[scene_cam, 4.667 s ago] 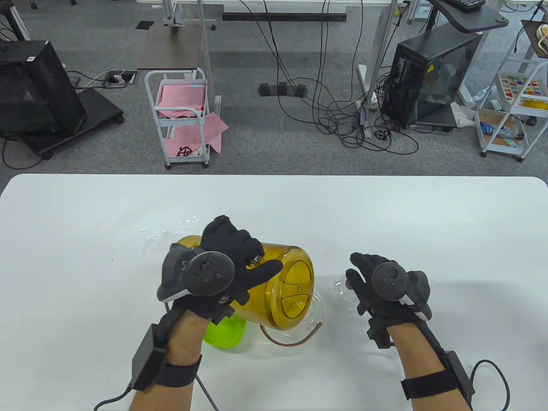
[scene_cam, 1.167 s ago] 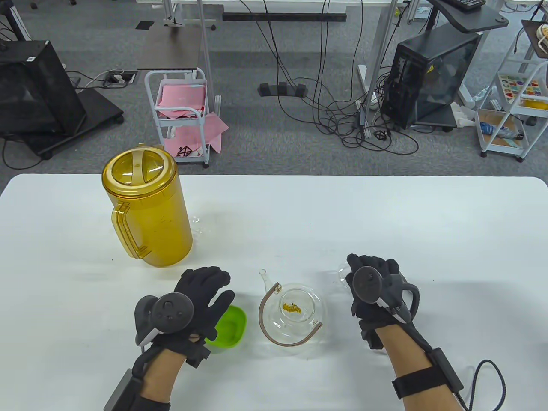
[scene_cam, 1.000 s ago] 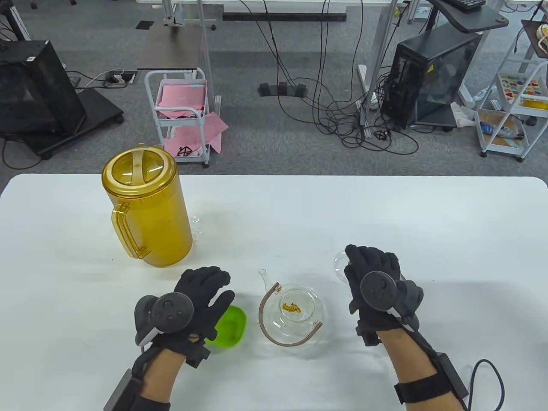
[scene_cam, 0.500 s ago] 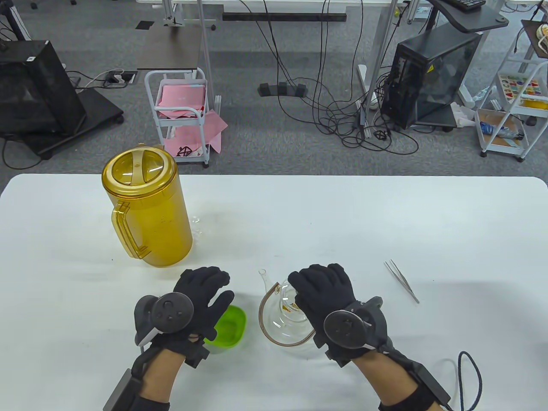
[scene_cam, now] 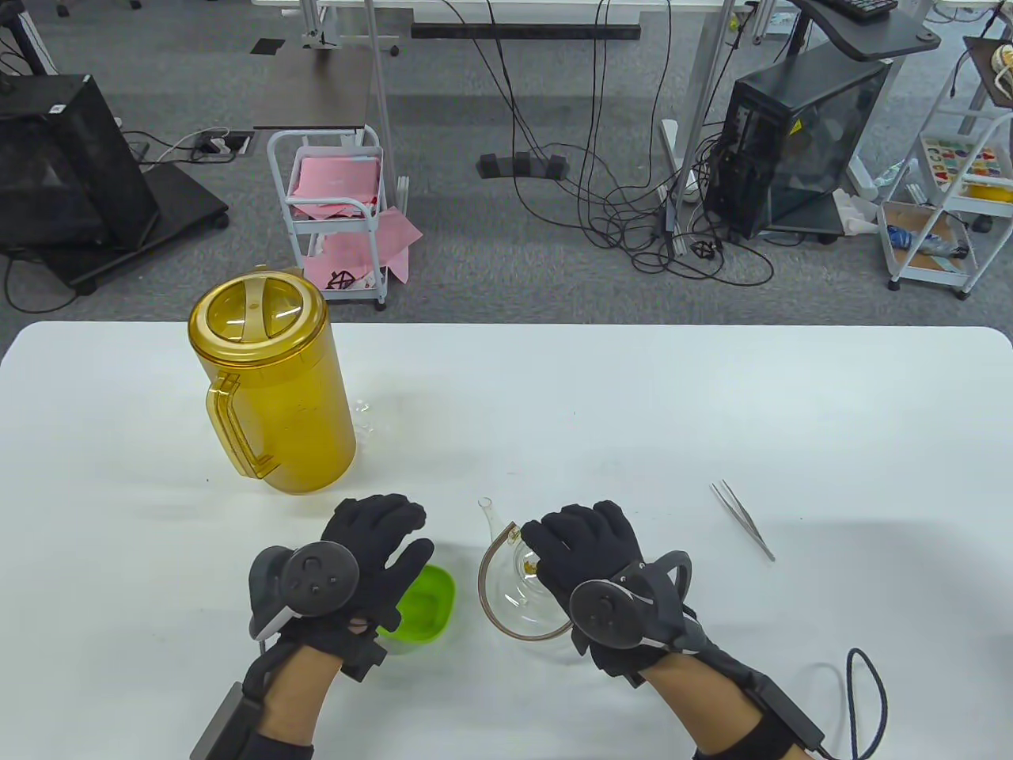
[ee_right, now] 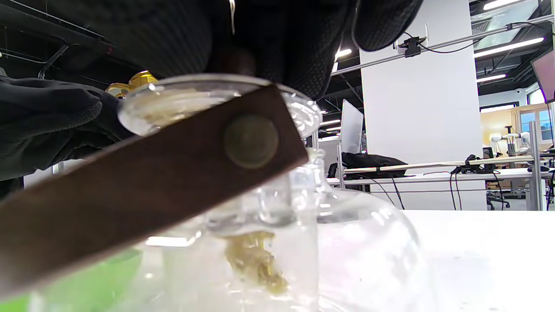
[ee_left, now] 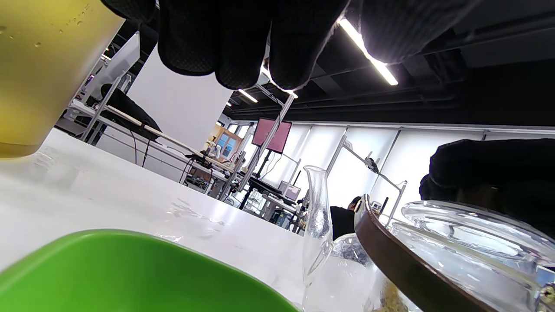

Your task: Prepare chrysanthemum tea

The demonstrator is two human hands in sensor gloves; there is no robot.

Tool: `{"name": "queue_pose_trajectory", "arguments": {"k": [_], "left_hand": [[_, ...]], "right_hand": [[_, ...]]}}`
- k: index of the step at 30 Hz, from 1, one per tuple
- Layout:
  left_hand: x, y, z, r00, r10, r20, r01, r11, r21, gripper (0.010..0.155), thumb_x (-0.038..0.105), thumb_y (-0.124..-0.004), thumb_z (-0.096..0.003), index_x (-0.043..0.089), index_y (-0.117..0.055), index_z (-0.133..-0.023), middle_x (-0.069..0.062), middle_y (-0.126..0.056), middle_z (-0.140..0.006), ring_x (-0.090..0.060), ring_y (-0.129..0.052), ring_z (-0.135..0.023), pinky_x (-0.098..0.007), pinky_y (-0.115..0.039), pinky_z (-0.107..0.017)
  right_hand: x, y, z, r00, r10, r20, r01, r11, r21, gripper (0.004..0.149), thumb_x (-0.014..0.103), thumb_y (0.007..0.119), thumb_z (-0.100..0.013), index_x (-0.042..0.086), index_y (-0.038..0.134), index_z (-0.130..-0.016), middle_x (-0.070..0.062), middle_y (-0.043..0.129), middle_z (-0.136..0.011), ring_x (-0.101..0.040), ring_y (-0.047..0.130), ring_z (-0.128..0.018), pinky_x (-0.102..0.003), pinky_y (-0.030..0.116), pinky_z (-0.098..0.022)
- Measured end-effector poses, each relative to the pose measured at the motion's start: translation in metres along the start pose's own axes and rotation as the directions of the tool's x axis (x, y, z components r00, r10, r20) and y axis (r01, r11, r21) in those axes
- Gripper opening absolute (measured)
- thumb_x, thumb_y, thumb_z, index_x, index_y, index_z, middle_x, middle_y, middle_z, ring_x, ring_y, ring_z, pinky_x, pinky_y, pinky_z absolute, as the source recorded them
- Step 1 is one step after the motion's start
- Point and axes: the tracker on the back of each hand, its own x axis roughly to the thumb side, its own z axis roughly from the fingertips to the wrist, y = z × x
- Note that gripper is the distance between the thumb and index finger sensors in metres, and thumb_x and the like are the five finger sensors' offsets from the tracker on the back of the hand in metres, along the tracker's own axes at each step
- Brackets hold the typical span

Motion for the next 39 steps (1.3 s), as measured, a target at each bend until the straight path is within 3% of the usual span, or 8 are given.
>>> {"name": "queue_pose_trajectory", "arguments": {"k": [14, 18, 23, 31, 39], "left_hand": [[0.001, -0.002, 0.000, 1.000, -0.004, 0.000, 0.004, 1.000, -0.015, 0.059, 0.060, -0.072, -0.0566, 0.023, -0.074, -0.103, -0.013, -0.077, -0.111, -0.045, -0.069, -0.101, -0.067, -0.045, -0.077], [0.001, -0.002, 0.000, 1.000, -0.005, -0.003, 0.005, 1.000, -0.019, 0.059, 0.060, -0.072, -0.0566, 0.023, -0.075, -0.103, -0.013, -0.077, -0.111, -0.045, -0.069, -0.101, -0.067, -0.045, -0.077], [0.000, -0.004, 0.000, 1.000, -0.006, -0.013, 0.006, 1.000, -0.030, 0.059, 0.060, -0.072, -0.0565, 0.023, -0.075, -0.103, -0.013, -0.077, -0.111, -0.045, -0.069, -0.101, -0.067, -0.045, -0.077], [-0.004, -0.006, -0.002, 0.999, -0.001, -0.036, 0.000, 0.999, -0.046, 0.060, 0.060, -0.072, -0.0565, 0.023, -0.075, -0.103, -0.013, -0.077, -0.111, -0.046, -0.069, -0.101, -0.067, -0.044, -0.077], [-0.009, -0.004, -0.001, 0.998, 0.001, -0.057, -0.004, 0.999, -0.043, 0.060, 0.060, -0.072, -0.0565, 0.023, -0.075, -0.103, -0.013, -0.076, -0.112, -0.045, -0.068, -0.102, -0.066, -0.044, -0.077]], "right_hand": [[-0.003, 0.005, -0.001, 1.000, 0.015, -0.013, -0.014, 1.000, 0.023, 0.055, 0.044, 0.076, -0.056, 0.028, 0.069, -0.108, -0.003, 0.069, -0.108, -0.035, 0.074, -0.103, -0.065, 0.053, -0.074], [-0.006, -0.004, 0.000, 1.000, -0.022, -0.013, 0.022, 1.000, -0.015, 0.064, 0.052, 0.073, -0.055, 0.027, 0.060, -0.112, -0.004, 0.064, -0.112, -0.037, 0.069, -0.106, -0.065, 0.052, -0.074], [-0.015, -0.024, 0.004, 0.998, -0.050, -0.030, 0.047, 0.995, -0.090, 0.065, 0.055, 0.071, -0.055, 0.028, 0.058, -0.113, -0.004, 0.062, -0.113, -0.038, 0.066, -0.107, -0.065, 0.050, -0.075], [-0.060, -0.054, 0.013, 0.983, -0.102, -0.156, 0.067, 0.975, -0.213, 0.063, 0.055, 0.070, -0.056, 0.028, 0.060, -0.112, -0.003, 0.062, -0.113, -0.037, 0.066, -0.108, -0.065, 0.049, -0.076], [-0.106, -0.054, 0.019, 0.946, -0.116, -0.302, 0.052, 0.976, -0.212, 0.062, 0.056, 0.069, -0.056, 0.029, 0.060, -0.112, -0.001, 0.063, -0.113, -0.035, 0.064, -0.109, -0.065, 0.047, -0.078]]}}
